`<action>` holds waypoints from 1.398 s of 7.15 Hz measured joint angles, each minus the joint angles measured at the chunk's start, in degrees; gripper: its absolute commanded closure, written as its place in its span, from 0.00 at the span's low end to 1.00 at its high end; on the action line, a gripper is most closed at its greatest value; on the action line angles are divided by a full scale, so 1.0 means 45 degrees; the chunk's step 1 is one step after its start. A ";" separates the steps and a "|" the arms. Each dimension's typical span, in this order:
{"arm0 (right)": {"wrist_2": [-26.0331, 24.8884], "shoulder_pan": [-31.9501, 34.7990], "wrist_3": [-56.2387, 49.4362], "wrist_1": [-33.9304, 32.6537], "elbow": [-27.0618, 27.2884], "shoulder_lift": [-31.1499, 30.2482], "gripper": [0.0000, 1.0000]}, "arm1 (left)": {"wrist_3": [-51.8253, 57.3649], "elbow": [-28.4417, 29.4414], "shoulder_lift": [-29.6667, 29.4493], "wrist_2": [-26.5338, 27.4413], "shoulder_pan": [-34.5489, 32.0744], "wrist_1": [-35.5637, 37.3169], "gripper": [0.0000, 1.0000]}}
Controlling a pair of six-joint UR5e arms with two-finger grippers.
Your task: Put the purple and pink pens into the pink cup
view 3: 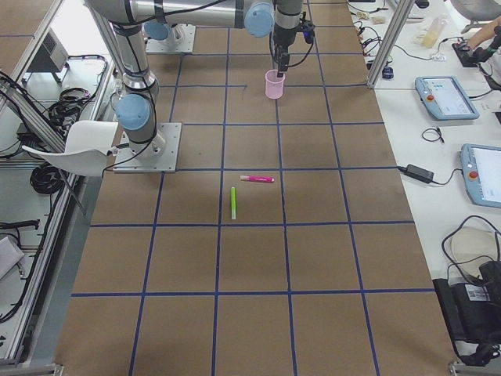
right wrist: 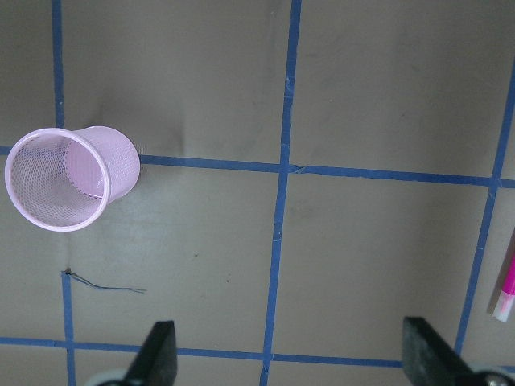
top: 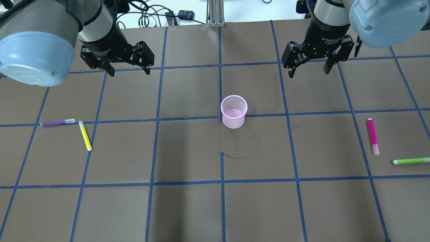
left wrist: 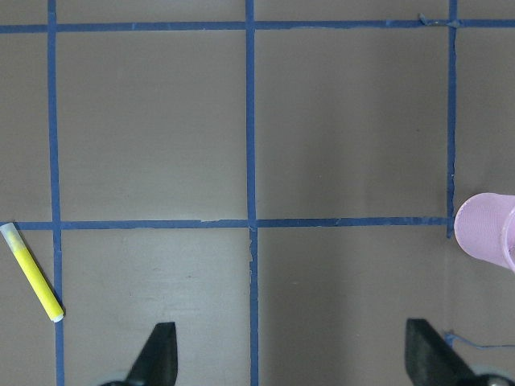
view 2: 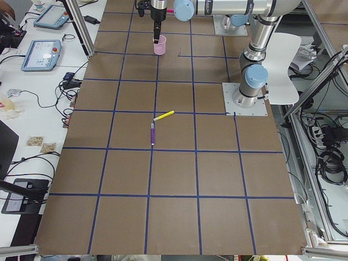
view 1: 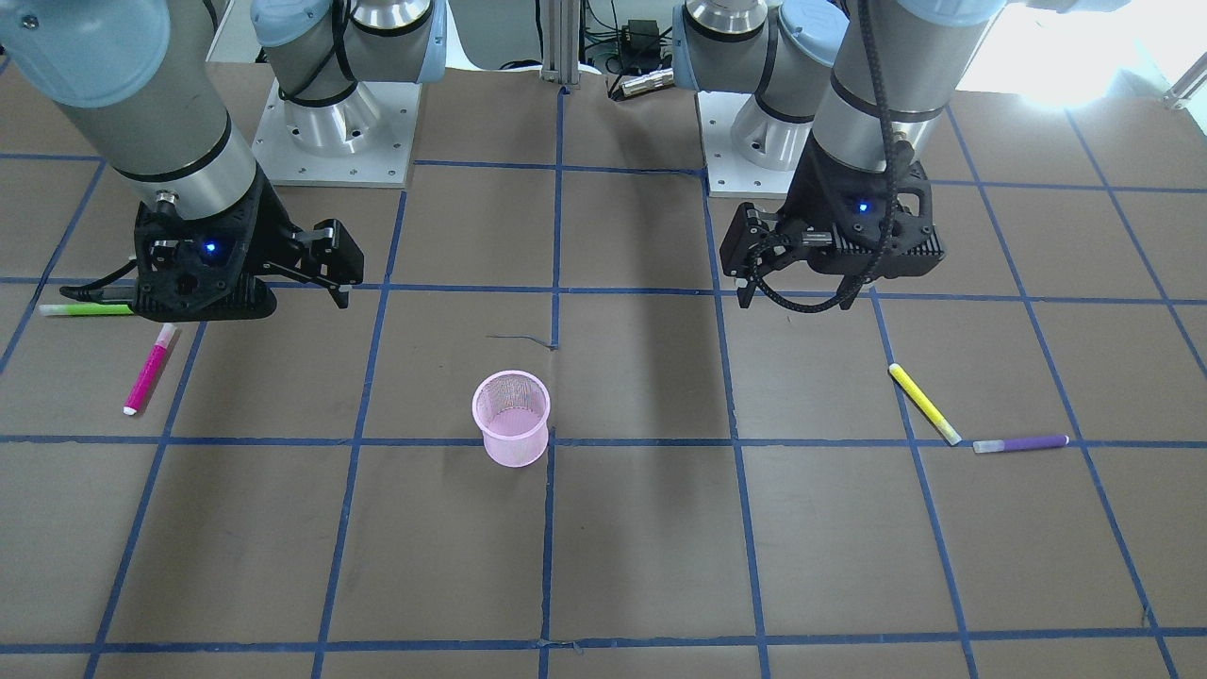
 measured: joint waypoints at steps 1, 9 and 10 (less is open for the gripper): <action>-0.0006 -0.0455 -0.0111 0.0032 0.0305 0.0064 0.00 | 0.0005 -0.0001 0.0002 -0.0039 0.0014 -0.0029 0.00; -0.1032 -0.5908 -0.5220 -0.6145 0.5363 0.1528 0.02 | 0.9387 -0.0460 0.0037 -0.0146 0.4216 -0.0686 0.00; -0.1226 -0.6134 -0.5609 -0.6578 0.5422 0.1958 0.03 | 1.1966 -0.0538 -0.0121 -0.0179 0.4985 -0.0632 0.00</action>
